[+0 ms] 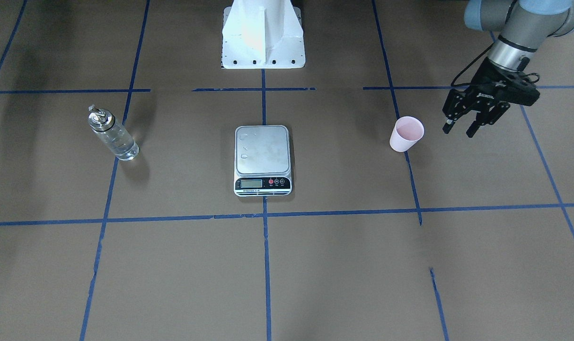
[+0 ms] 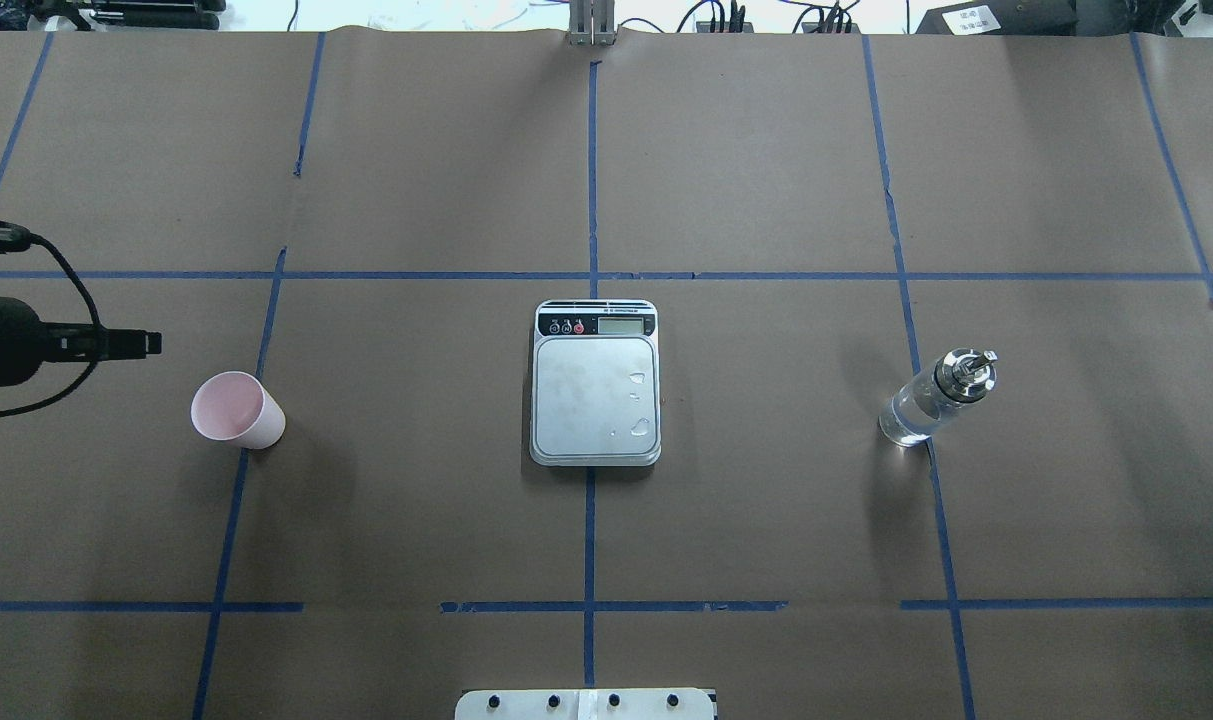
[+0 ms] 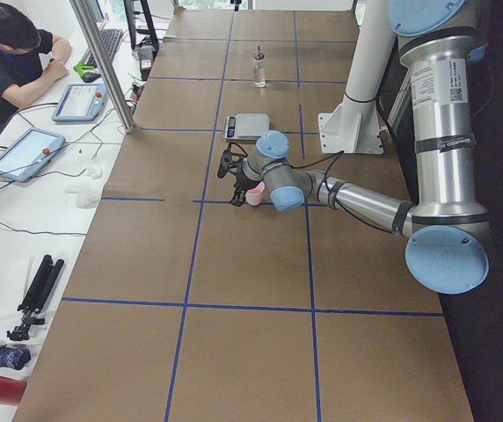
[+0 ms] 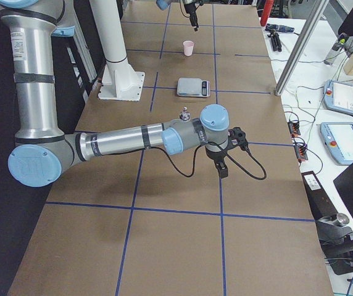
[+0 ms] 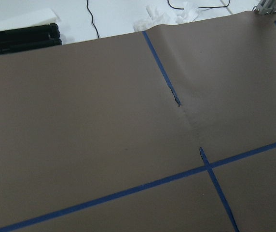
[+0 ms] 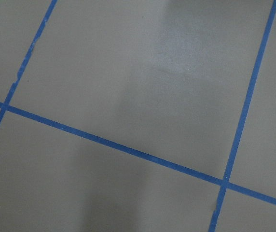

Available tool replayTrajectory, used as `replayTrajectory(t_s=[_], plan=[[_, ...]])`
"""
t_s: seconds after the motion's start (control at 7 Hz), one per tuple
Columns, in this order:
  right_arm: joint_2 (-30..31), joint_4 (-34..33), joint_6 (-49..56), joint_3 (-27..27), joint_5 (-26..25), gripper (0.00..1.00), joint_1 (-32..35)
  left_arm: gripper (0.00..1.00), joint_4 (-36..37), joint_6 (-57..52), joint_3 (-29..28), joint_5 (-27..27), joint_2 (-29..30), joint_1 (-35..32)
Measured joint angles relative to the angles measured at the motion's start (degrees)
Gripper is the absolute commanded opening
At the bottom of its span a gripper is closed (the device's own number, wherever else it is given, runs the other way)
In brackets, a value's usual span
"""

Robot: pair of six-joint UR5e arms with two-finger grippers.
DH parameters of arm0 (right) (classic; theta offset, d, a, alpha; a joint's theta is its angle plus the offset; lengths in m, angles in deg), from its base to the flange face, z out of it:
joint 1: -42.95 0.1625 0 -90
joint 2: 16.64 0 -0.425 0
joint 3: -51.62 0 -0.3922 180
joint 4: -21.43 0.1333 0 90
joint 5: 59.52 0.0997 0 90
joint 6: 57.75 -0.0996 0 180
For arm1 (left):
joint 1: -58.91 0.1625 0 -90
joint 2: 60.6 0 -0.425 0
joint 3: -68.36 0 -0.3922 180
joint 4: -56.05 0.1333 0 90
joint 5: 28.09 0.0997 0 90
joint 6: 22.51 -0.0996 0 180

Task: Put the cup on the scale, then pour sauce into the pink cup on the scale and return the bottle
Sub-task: 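Move the left gripper down to the pink cup and grasp it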

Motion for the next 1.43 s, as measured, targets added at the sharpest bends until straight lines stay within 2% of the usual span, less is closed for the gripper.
replayTrajectory(t_s=[0.29, 0.43, 0.71, 0.86, 1.0, 1.43], plan=[[0.3, 0.0, 0.0, 0.0, 0.0, 1.00, 0.0, 0.69, 1.0, 4.0, -0.4, 3.3, 1.6, 5.5], [0.4, 0.0, 0.0, -0.1, -0.1, 1.00, 0.0, 0.64, 1.7, 4.7, -0.5, 4.2, 2.4, 7.0], [0.7, 0.7, 0.0, -0.1, -0.1, 1.00, 0.0, 0.39, 2.3, 5.1, -1.0, 5.6, 2.6, 8.5], [1.0, 1.1, 0.0, -0.1, -0.1, 1.00, 0.0, 0.13, 2.3, 5.1, -1.4, 6.2, 2.5, 8.7], [1.2, 1.2, -0.1, -0.1, -0.1, 1.00, 0.0, 0.00, 2.3, 5.2, -1.8, 6.6, 2.4, 8.8], [1.4, 1.4, 0.0, -0.1, -0.1, 1.00, 0.0, 0.00, 2.4, 4.9, -1.4, 6.9, 2.5, 8.8]])
